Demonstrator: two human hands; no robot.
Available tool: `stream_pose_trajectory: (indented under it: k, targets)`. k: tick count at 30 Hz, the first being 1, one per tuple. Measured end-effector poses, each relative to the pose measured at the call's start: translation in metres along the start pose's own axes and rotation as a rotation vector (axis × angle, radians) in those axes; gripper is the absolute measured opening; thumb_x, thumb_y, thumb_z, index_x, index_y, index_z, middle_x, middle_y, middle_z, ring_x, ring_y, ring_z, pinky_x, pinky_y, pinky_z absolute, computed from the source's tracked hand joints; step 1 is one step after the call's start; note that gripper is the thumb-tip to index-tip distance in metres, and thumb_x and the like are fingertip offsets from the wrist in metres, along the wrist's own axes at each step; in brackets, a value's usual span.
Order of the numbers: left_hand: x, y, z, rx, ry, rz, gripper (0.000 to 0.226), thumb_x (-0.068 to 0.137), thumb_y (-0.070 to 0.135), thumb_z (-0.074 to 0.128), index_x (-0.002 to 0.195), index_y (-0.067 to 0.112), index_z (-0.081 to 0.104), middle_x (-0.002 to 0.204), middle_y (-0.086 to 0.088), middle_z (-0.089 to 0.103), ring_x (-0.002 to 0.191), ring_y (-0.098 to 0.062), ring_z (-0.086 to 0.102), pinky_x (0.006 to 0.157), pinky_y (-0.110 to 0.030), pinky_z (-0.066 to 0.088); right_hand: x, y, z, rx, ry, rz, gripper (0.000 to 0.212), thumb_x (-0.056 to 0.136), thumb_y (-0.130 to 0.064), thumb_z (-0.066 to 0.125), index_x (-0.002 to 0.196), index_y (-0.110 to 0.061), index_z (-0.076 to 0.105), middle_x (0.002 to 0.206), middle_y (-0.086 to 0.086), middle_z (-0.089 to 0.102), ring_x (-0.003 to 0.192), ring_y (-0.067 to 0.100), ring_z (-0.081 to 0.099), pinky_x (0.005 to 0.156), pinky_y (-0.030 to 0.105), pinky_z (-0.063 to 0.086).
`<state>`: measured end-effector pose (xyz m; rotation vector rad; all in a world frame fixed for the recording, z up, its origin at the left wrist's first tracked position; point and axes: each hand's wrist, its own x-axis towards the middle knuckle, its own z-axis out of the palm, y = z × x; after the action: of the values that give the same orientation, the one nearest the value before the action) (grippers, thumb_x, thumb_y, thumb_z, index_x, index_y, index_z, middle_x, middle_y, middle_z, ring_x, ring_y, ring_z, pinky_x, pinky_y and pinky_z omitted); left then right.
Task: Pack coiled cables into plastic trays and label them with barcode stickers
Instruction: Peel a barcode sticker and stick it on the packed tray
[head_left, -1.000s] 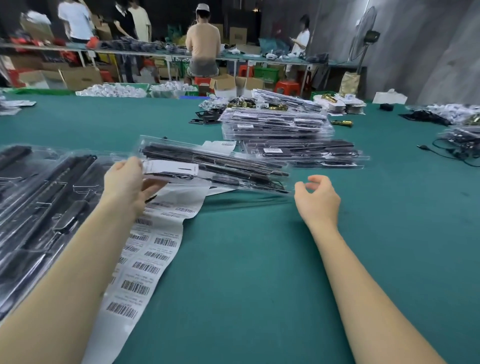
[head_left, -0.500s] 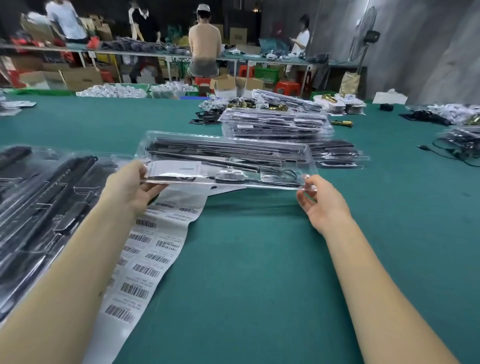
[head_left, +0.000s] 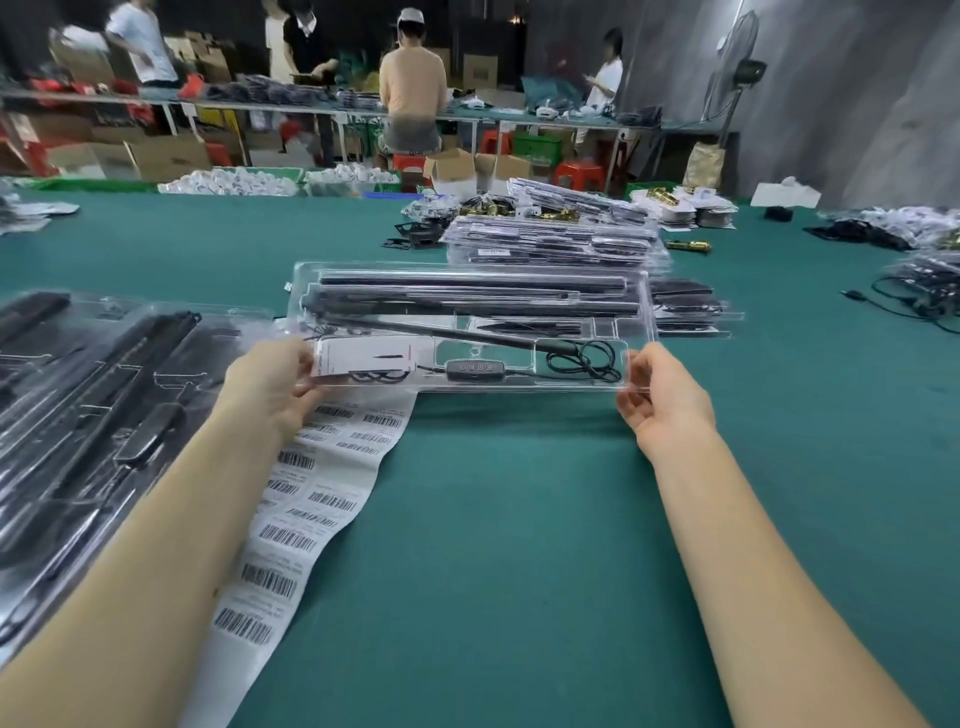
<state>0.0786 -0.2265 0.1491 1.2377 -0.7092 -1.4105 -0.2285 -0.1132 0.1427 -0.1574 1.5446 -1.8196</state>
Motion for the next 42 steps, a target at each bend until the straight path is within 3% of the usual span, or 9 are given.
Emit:
stream_pose_trajectory:
  k: [6,11,15,20,23,29,32,35,42]
  targets:
    - [0.002,-0.001,-0.001,0.009,0.01,-0.006,0.015,0.09,-0.009,0.048,0.094,0.005,0.053,0.107,-0.016,0.065,0.091,-0.024,0.07,0.055,-0.022,0.057,-0.001,0.0,-0.001,-0.05,0.071,-0.036,0.014,0.075,-0.009,0.059,0.081,-0.009,0.072,0.073,-0.004,0.065,0.055,0.01,0.05,0.051,0.018,0.052]
    - [-0.007,0.007,0.006,-0.114,-0.093,-0.033,0.013,0.092,-0.002,0.045,0.097,0.007,0.051,0.102,-0.018,0.066,0.081,-0.023,0.071,0.057,-0.023,0.058,0.004,0.001,0.002,-0.436,0.114,-0.391,0.022,0.089,-0.033,0.054,0.077,-0.015,0.055,0.074,-0.002,0.056,0.071,0.022,0.054,0.068,0.033,0.048]
    - [-0.018,0.012,0.011,-0.311,-0.158,-0.123,0.018,0.092,0.018,0.057,0.102,0.003,0.055,0.101,-0.015,0.06,0.09,-0.024,0.066,0.065,-0.031,0.061,0.004,0.005,0.0,-0.687,0.105,-0.583,0.033,0.09,-0.034,0.061,0.119,-0.018,0.061,0.106,-0.001,0.062,0.101,0.021,0.056,0.082,0.028,0.038]
    - [-0.046,-0.005,0.039,-0.192,-0.348,-0.27,0.027,0.088,0.018,0.074,0.107,0.006,0.06,0.114,-0.019,0.056,0.11,-0.03,0.062,0.071,-0.039,0.063,-0.006,0.015,0.005,-0.835,0.117,-0.717,0.018,0.081,-0.037,0.059,0.072,-0.025,0.068,0.072,-0.013,0.067,0.074,0.011,0.06,0.06,0.025,0.038]
    - [-0.063,-0.029,0.062,-0.159,-0.415,-0.374,0.027,0.086,0.011,0.075,0.104,0.003,0.056,0.114,-0.027,0.058,0.103,-0.033,0.065,0.074,-0.042,0.061,-0.007,0.023,0.003,-0.858,0.032,-0.729,0.018,0.077,-0.035,0.057,0.07,-0.023,0.069,0.064,-0.012,0.065,0.066,0.006,0.058,0.056,0.022,0.038]
    - [-0.045,-0.047,0.076,-0.108,-0.246,-0.219,0.033,0.092,0.017,0.07,0.119,0.004,0.056,0.131,-0.02,0.054,0.083,-0.021,0.069,0.076,-0.029,0.061,-0.016,0.034,0.007,-0.933,-0.217,-0.732,0.034,0.068,-0.031,0.045,0.058,-0.006,0.065,0.054,0.011,0.061,0.05,0.016,0.047,0.051,0.032,0.047]
    - [-0.041,-0.047,0.068,-0.08,-0.245,-0.239,0.02,0.093,0.026,0.068,0.099,0.012,0.056,0.111,-0.012,0.064,0.072,-0.021,0.074,0.05,-0.023,0.055,-0.017,0.031,0.003,-0.902,-0.298,-0.773,0.03,0.067,-0.025,0.045,0.052,-0.007,0.063,0.045,0.006,0.057,0.045,0.011,0.047,0.047,0.028,0.043]
    - [-0.04,-0.047,0.067,-0.043,-0.189,-0.211,0.02,0.089,0.022,0.072,0.08,0.01,0.059,0.073,-0.006,0.059,0.067,-0.019,0.063,0.048,-0.023,0.054,-0.014,0.026,-0.005,-0.782,-0.364,-0.822,0.027,0.065,-0.017,0.045,0.042,-0.008,0.056,0.036,-0.006,0.047,0.038,0.003,0.042,0.042,0.016,0.032]
    - [-0.042,-0.042,0.067,-0.162,-0.23,-0.315,0.006,0.082,0.005,0.061,0.084,0.01,0.058,0.08,-0.008,0.061,0.073,-0.02,0.062,0.059,-0.03,0.056,-0.014,0.027,-0.005,-0.564,-0.24,-1.053,0.027,0.069,-0.011,0.043,0.043,-0.002,0.042,0.041,0.006,0.036,0.041,0.008,0.03,0.043,0.028,0.019]
